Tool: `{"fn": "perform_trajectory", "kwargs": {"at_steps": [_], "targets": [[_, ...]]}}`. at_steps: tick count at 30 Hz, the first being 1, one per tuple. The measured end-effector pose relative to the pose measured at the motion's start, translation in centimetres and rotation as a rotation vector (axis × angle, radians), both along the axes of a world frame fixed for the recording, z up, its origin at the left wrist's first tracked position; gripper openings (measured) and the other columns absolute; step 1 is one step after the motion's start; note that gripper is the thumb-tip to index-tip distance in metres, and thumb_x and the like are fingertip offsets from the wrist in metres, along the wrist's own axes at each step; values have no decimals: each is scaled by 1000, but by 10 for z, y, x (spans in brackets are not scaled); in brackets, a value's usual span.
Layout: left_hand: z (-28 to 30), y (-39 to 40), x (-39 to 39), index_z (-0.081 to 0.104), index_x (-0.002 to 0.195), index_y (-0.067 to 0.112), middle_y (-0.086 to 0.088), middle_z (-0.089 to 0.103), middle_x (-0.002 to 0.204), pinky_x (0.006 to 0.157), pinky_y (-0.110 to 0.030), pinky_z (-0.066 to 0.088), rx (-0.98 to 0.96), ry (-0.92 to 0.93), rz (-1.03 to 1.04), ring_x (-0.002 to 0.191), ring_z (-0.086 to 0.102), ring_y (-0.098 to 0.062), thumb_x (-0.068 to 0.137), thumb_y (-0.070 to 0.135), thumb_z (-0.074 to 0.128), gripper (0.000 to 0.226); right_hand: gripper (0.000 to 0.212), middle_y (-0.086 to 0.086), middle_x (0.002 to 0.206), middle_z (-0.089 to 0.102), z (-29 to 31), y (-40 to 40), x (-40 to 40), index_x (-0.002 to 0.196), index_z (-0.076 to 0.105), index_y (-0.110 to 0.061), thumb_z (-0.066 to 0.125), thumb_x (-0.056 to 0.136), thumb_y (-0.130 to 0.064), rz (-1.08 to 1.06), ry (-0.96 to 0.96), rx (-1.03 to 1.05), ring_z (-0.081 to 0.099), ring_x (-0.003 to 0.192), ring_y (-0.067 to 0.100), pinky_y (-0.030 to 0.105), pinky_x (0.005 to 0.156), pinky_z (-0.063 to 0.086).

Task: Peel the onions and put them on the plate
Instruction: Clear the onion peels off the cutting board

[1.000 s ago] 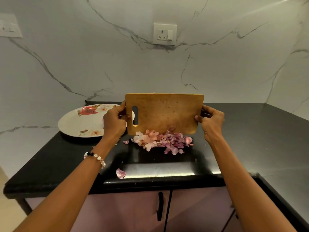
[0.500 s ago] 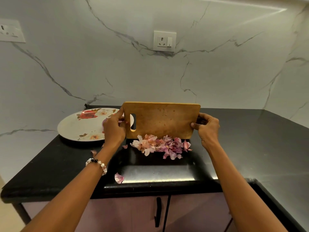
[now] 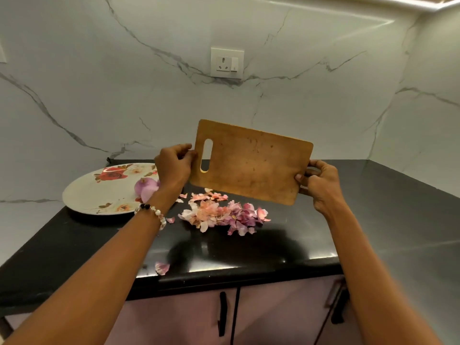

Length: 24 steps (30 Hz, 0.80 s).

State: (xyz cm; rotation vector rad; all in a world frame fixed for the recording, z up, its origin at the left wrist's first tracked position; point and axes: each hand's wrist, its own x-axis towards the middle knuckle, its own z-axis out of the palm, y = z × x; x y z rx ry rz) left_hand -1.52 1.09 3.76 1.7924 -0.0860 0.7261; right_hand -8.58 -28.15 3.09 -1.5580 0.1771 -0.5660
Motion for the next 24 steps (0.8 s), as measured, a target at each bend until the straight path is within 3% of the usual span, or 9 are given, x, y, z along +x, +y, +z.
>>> {"fn": "perform_trajectory", "kwargs": {"at_steps": [5, 8, 10, 13, 16, 18, 20, 22, 24], "targets": [[8, -62, -7, 68, 111, 7, -9, 69, 104, 88, -35, 52, 110, 178, -169, 99, 64, -24, 86, 25, 68, 30, 24, 8, 95, 68, -8, -32, -43, 108, 58, -5, 57, 91, 13, -110, 155, 275, 68, 84, 24, 50, 69, 57], [-7, -108, -16, 70, 96, 5, -13, 69, 99, 81, -36, 51, 119, 310, -304, 90, 64, -23, 84, 31, 69, 29, 18, 13, 92, 66, -19, -44, -64, 98, 60, 2, 57, 88, 17, -196, 228, 446, 67, 86, 28, 48, 54, 54], [-19, -140, -27, 63, 80, 8, -17, 68, 93, 79, -41, 54, 24, 433, -492, 80, 65, -26, 84, 26, 68, 19, 19, 17, 95, 64, -32, -49, -74, 99, 57, 6, 57, 86, 20, -265, 249, 498, 66, 91, 32, 48, 50, 52], [-40, -177, -42, 62, 93, 9, -10, 67, 97, 80, -36, 55, -124, 580, -695, 90, 65, -24, 86, 9, 64, 8, 21, 22, 110, 59, -49, -50, -84, 99, 53, 7, 55, 85, 23, -328, 280, 530, 63, 99, 36, 54, 66, 55], [-61, -195, -41, 60, 89, 12, -8, 64, 100, 85, -37, 53, -61, 605, -664, 94, 61, -23, 80, 12, 68, 12, 26, 21, 104, 58, -55, -45, -87, 84, 46, -1, 57, 85, 23, -326, 273, 550, 61, 100, 37, 60, 83, 54], [-70, -200, -40, 61, 93, 11, -7, 62, 102, 87, -38, 51, -17, 601, -609, 95, 59, -23, 75, 19, 69, 21, 24, 17, 94, 59, -58, -42, -88, 84, 48, -1, 60, 86, 20, -296, 265, 549, 64, 88, 33, 53, 76, 56], [-72, -201, -43, 58, 114, 8, -7, 59, 116, 92, -41, 49, 23, 571, -578, 104, 56, -24, 80, 17, 68, 37, 19, 17, 93, 62, -61, -38, -89, 90, 53, 3, 65, 84, 16, -271, 276, 504, 67, 74, 30, 43, 63, 60], [-74, -202, -44, 53, 123, 7, -2, 54, 122, 92, -34, 46, 74, 540, -554, 110, 52, -22, 84, 15, 67, 42, 24, 18, 93, 64, -62, -35, -89, 98, 57, 10, 73, 80, 12, -294, 276, 435, 69, 67, 30, 36, 51, 60], [-77, -201, -44, 57, 109, 14, 2, 52, 113, 86, -31, 43, 107, 529, -542, 105, 50, -19, 84, 15, 66, 26, 29, 20, 94, 65, -64, -36, -89, 94, 56, 15, 78, 76, 9, -337, 285, 327, 71, 62, 32, 37, 51, 60]]}}
